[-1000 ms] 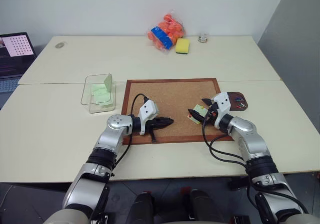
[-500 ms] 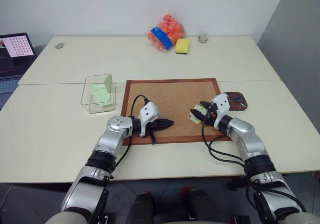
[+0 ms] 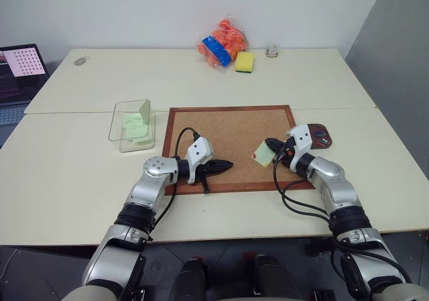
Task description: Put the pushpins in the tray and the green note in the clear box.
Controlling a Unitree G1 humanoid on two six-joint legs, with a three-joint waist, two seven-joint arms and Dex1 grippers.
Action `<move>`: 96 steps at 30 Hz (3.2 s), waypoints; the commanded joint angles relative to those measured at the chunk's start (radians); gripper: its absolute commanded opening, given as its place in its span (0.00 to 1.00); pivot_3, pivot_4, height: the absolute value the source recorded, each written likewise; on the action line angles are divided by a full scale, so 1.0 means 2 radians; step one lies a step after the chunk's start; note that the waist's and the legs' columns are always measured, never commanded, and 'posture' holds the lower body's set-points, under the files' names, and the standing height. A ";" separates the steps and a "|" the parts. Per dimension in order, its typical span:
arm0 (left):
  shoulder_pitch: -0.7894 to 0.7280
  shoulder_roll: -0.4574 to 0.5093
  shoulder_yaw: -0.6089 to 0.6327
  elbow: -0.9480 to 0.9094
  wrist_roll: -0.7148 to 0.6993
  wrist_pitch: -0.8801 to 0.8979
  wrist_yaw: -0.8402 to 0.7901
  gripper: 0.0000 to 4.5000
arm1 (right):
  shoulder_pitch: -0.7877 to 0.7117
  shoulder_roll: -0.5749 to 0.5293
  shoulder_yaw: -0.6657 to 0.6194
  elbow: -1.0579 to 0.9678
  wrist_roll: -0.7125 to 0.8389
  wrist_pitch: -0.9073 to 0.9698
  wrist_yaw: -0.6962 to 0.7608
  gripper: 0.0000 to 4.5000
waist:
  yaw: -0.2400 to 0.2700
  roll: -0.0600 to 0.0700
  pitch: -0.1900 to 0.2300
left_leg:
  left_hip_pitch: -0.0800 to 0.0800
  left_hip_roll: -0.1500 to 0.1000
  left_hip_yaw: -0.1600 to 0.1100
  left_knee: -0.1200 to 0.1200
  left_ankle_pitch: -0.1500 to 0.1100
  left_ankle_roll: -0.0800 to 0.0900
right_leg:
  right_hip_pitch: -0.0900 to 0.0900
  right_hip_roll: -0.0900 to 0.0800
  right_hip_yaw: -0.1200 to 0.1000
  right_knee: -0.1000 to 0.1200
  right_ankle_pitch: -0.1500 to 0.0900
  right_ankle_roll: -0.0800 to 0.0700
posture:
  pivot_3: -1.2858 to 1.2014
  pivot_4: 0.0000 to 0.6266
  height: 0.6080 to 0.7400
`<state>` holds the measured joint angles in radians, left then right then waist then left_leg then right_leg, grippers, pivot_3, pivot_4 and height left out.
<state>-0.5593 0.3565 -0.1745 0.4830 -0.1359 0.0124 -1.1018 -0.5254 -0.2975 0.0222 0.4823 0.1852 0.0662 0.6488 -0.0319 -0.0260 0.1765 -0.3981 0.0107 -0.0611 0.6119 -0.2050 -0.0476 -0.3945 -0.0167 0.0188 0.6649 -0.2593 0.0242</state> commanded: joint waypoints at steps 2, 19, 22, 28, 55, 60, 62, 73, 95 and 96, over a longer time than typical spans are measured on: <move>0.005 -0.003 -0.003 -0.002 0.001 0.001 0.002 0.00 | -0.009 -0.002 -0.012 -0.009 0.000 -0.011 -0.004 0.01 | 0.000 0.000 0.000 | 0.000 0.000 0.000 0.000 0.000 0.000 | 0.000 0.000 0.000 0.000 0.000 0.000 | 0.52 0.24 1.00; -0.002 -0.013 -0.003 0.010 0.003 -0.002 0.002 0.00 | 0.004 -0.004 -0.058 -0.104 0.054 0.046 -0.020 0.01 | 0.000 0.000 0.000 | 0.000 0.000 0.000 0.000 0.000 0.000 | 0.000 0.000 0.000 0.000 0.000 0.000 | 0.52 0.24 1.00; -0.002 -0.013 -0.003 0.010 0.003 -0.003 0.001 0.00 | 0.003 -0.005 -0.072 -0.103 0.055 0.053 -0.037 0.01 | 0.001 0.000 0.000 | 0.000 0.000 0.000 0.000 0.000 0.000 | 0.000 0.000 0.000 0.000 0.000 0.000 | 0.52 0.24 1.00; -0.001 -0.012 -0.004 0.010 0.004 -0.004 -0.001 0.00 | -0.017 -0.019 -0.110 -0.049 0.020 0.032 -0.132 0.01 | 0.001 0.000 0.000 | 0.000 0.000 0.000 0.000 0.000 0.000 | 0.000 0.000 0.000 0.000 0.000 0.000 | 0.52 0.24 1.00; 0.000 -0.009 -0.004 0.009 0.005 -0.008 -0.003 0.00 | -0.051 -0.044 -0.144 0.050 0.016 0.015 -0.191 0.66 | 0.000 0.001 0.000 | 0.000 0.000 0.001 0.000 0.000 0.000 | 0.000 0.000 0.001 0.000 0.000 0.000 | 0.52 0.24 1.00; 0.000 -0.010 -0.005 0.008 0.005 -0.007 -0.003 0.00 | -0.033 -0.046 -0.144 0.006 0.026 0.026 -0.179 0.88 | 0.000 0.001 0.000 | 0.000 0.000 0.001 0.000 0.000 0.000 | 0.000 0.000 0.000 0.000 0.000 0.000 | 0.52 0.24 1.00; -0.001 -0.011 -0.005 0.009 0.005 -0.007 -0.003 0.00 | -0.009 -0.054 -0.126 -0.040 0.027 0.029 -0.143 0.93 | 0.000 0.001 0.000 | 0.000 0.000 0.001 0.000 0.000 0.000 | 0.000 0.000 0.001 0.000 0.000 0.000 | 0.52 0.24 1.00; -0.007 -0.015 -0.006 0.016 0.006 -0.010 -0.003 0.00 | 0.170 -0.116 -0.058 -0.358 0.155 0.176 0.044 0.93 | 0.002 0.002 0.000 | 0.000 -0.001 0.000 0.000 0.000 0.000 | 0.000 -0.001 0.000 -0.001 -0.001 0.002 | 0.52 0.24 1.00; -0.010 -0.010 -0.001 0.019 0.010 -0.017 0.003 0.00 | 0.090 -0.033 0.036 -0.212 0.070 0.107 0.040 0.93 | 0.001 0.002 0.000 | 0.000 0.000 -0.001 0.000 0.000 0.000 | 0.001 0.000 -0.001 -0.001 -0.001 0.003 | 0.52 0.24 1.00; -0.009 -0.010 0.000 0.019 0.010 -0.017 0.003 0.00 | 0.090 -0.033 0.038 -0.203 0.064 0.101 0.043 0.93 | 0.001 0.002 0.000 | 0.000 0.000 -0.001 0.000 0.000 0.000 | 0.001 0.000 -0.001 -0.001 -0.001 0.003 | 0.52 0.24 1.00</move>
<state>-0.5746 0.3307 -0.1710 0.5171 -0.1237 -0.0133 -1.1013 -0.3294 -0.3662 0.1020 0.0648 0.3294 0.3128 0.7197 -0.0292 -0.0228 0.1765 -0.3984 0.0102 -0.0626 0.6128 -0.2050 -0.0475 -0.3927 -0.0167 0.0176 0.6631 -0.2617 0.0299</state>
